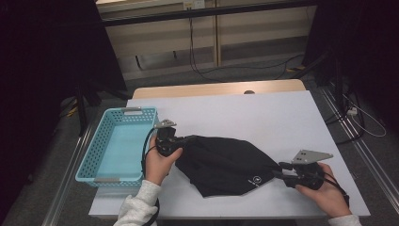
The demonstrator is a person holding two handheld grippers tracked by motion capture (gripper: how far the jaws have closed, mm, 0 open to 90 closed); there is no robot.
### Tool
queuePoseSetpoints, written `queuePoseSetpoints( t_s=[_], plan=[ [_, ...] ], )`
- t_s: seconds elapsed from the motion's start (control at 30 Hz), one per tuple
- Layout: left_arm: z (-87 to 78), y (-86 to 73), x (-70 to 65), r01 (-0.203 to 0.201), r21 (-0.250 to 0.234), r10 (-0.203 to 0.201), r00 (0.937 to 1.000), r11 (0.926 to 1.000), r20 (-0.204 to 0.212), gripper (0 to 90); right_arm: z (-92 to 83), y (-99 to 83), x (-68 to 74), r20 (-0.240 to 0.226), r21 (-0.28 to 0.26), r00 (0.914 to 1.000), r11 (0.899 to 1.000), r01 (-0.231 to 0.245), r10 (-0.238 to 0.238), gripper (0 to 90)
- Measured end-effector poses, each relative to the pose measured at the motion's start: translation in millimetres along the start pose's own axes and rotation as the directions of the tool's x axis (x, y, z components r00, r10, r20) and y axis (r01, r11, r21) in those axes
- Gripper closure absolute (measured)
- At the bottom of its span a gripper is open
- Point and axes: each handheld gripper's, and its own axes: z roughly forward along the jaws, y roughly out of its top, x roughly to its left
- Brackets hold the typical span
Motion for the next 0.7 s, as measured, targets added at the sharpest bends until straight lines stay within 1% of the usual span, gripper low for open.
queuePoseSetpoints(
  t_s=[0.07,0.1,0.13,0.2,0.23,0.27,0.3,0.37,0.4,0.47,0.5,0.57,0.6,0.67,0.7],
  plan=[
    [-0.2,-0.8,1.1,-0.006,0.007,0.006,0.9998,1.0000,-0.017,87.4,-3.1,-2.0,-3.9,-0.002,-0.020,0.9995,0.999,-0.032,0.032,50.2],
    [-0.4,-1.4,1.8,-0.004,0.006,0.004,0.9997,1.0000,-0.023,87.4,-3.1,-3.7,-5.2,-0.006,-0.019,0.9988,0.999,-0.049,0.049,47.6],
    [-0.6,-1.7,2.4,0.000,0.006,0.000,0.9997,1.0000,-0.023,87.4,-2.3,-5.5,-6.0,-0.015,-0.012,0.9985,0.999,-0.053,0.053,46.4],
    [-1.4,-1.9,3.0,0.002,0.006,-0.001,0.9997,1.0000,-0.026,87.4,2.3,-8.5,-5.0,-0.055,0.009,0.9967,0.998,-0.060,0.060,43.4],
    [-1.8,-1.8,3.1,0.004,0.009,-0.004,0.9998,1.0000,-0.021,87.4,5.0,-9.4,-3.8,-0.046,0.020,0.9972,0.998,-0.059,0.060,42.4],
    [-1.8,-1.9,2.7,0.006,0.008,-0.006,0.9998,1.0000,-0.018,87.3,8.0,-9.9,-2.4,-0.031,0.033,0.9979,0.998,-0.055,0.056,41.9],
    [-1.6,-2.2,2.2,0.005,0.007,-0.005,0.9998,1.0000,-0.018,87.4,11.5,-10.0,-1.4,-0.029,0.046,0.9981,0.998,-0.053,0.054,44.0],
    [-0.7,-3.1,1.6,0.001,0.013,0.000,0.9999,0.9999,-0.016,87.3,15.4,-9.2,1.1,-0.029,0.033,0.9980,0.998,-0.056,0.056,51.3],
    [0.0,-3.7,1.3,0.004,0.013,-0.004,0.9999,0.9999,-0.013,87.3,16.5,-7.8,2.4,-0.028,0.029,0.9968,0.997,-0.073,0.074,53.1],
    [0.5,-4.6,1.2,0.001,0.016,-0.001,0.9999,0.9999,-0.015,87.2,19.2,-6.1,3.7,-0.044,0.017,0.9926,0.993,-0.113,0.113,54.2],
    [0.6,-4.9,1.1,0.004,0.018,-0.003,0.9999,0.9998,-0.013,87.3,21.0,-5.9,4.5,-0.044,0.019,0.9895,0.990,-0.137,0.138,52.2],
    [0.4,-5.4,0.6,0.001,0.017,-0.001,0.9999,0.9998,-0.017,87.3,22.1,-5.0,6.4,-0.047,0.015,0.9855,0.987,-0.162,0.163,45.2],
    [0.2,-5.4,0.7,0.001,0.018,0.000,0.9999,0.9998,-0.017,87.2,21.3,-4.7,7.2,-0.039,0.013,0.9842,0.985,-0.173,0.173,43.4],
    [-0.1,-5.4,1.7,-0.004,0.022,0.005,0.9999,0.9998,-0.015,87.2,18.9,-5.2,6.6,-0.028,0.002,0.9872,0.988,-0.157,0.157,43.3],
    [0.3,-5.7,1.9,-0.004,0.023,0.004,0.9999,0.9997,-0.016,87.3,18.5,-6.2,5.5,-0.032,0.010,0.9861,0.987,-0.163,0.163,44.8]
  ],
)
